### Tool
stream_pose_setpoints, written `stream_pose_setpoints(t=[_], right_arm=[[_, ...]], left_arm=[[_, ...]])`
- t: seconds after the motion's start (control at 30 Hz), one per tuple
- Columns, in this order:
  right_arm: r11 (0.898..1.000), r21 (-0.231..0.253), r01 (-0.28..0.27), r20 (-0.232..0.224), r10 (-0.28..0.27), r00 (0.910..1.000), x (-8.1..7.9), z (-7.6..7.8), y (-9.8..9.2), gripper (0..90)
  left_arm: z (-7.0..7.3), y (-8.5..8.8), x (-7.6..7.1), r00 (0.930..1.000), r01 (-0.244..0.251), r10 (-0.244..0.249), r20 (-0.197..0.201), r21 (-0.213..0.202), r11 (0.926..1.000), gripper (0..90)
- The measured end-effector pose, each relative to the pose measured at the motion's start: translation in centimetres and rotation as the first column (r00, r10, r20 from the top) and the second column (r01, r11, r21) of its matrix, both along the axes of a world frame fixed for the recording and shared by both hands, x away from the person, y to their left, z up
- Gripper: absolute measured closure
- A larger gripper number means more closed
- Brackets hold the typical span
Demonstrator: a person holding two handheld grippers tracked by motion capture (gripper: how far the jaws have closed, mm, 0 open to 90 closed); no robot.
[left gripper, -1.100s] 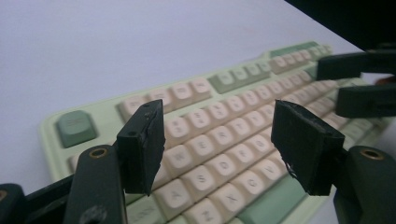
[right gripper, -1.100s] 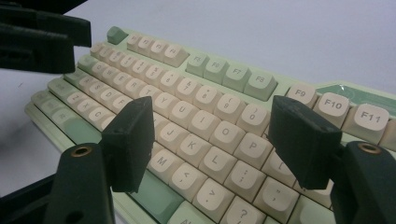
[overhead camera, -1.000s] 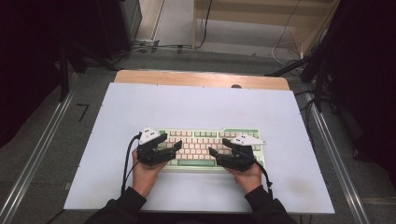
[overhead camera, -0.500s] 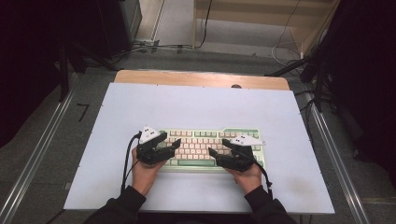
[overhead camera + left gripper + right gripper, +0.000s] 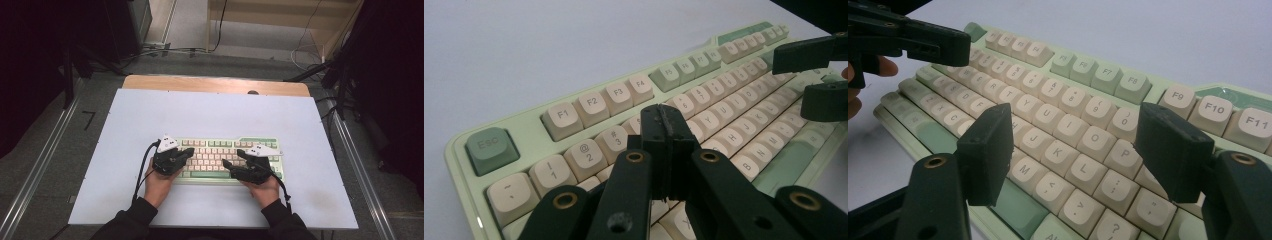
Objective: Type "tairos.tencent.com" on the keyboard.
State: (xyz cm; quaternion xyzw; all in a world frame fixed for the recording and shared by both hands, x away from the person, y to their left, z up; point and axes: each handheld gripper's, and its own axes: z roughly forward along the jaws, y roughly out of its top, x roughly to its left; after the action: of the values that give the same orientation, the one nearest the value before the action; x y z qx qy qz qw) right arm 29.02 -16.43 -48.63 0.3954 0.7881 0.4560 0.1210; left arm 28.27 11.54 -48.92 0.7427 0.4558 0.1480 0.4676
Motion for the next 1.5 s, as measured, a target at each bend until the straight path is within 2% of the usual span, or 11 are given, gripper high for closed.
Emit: stream_pose_setpoints(t=[0.4, 0.9, 1.0, 1.07, 1.13, 1.23, 1.27, 1.33, 1.37, 1.47, 1.5], right_arm=[[1.0, -0.003, 0.003, -0.003, -0.003, 1.0, 0.1, -0.1, 0.0, 29.7], [1.0, -0.004, 0.002, -0.005, -0.002, 1.0, 0.0, -0.1, 0.0, 29.8], [1.0, -0.006, 0.001, -0.006, -0.001, 1.0, 0.0, -0.2, 0.0, 29.8], [1.0, -0.011, 0.0, -0.006, 0.0, 1.0, 0.0, -0.2, 0.1, 29.8], [1.0, -0.015, -0.001, -0.005, 0.001, 1.0, 0.0, -0.2, 0.1, 29.8], [1.0, -0.01, 0.002, -0.005, -0.002, 1.0, 0.0, -0.1, 0.0, 29.8], [1.0, -0.007, 0.003, -0.004, -0.003, 1.0, 0.0, -0.1, -0.1, 29.8], [1.0, -0.007, 0.004, -0.002, -0.004, 1.0, 0.0, -0.1, -0.1, 29.9], [1.0, -0.006, 0.004, -0.003, -0.004, 1.0, 0.0, 0.0, -0.1, 30.3], [1.0, -0.005, -0.001, 0.003, 0.001, 1.0, -0.1, 0.0, -0.2, 35.1], [1.0, -0.008, -0.003, 0.007, 0.003, 1.0, -0.1, 0.0, -0.1, 37.5]], left_arm=[[-0.5, -0.8, 0.5, 0.9992, -0.004, 0.007, -0.039, 0.06, 0.9982, 90.0], [-0.5, -0.8, 0.5, 0.9987, -0.005, 0.008, -0.051, 0.056, 0.9984, 90.0], [-0.7, -0.9, 0.6, 0.9979, -0.004, 0.008, -0.064, 0.064, 0.998, 90.0], [-0.6, -0.8, 0.6, 0.998, -0.007, 0.01, -0.063, 0.059, 0.9983, 90.0], [-0.3, -0.6, 0.4, 0.9988, -0.008, 0.01, -0.048, 0.031, 0.9995, 90.0], [0.6, 0.0, -0.1, 0.9995, -0.023, 0.023, 0.02, -0.02, 0.9995, 68.9], [1.0, 0.3, -0.3, 0.9978, -0.041, 0.042, 0.051, -0.021, 0.9989, 62.1], [1.6, 0.8, -0.9, 0.9875, -0.105, 0.106, 0.116, -0.016, 0.9943, 49.8], [1.8, 1.1, -1.0, 0.9816, -0.134, 0.135, 0.134, -0.018, 0.9908, 44.3], [1.8, 2.1, -0.9, 0.9652, -0.224, 0.225, 0.134, -0.02, 0.9744, 29.9], [1.6, 2.5, -0.8, 0.9581, -0.256, 0.257, 0.127, -0.02, 0.9664, 26.0]])
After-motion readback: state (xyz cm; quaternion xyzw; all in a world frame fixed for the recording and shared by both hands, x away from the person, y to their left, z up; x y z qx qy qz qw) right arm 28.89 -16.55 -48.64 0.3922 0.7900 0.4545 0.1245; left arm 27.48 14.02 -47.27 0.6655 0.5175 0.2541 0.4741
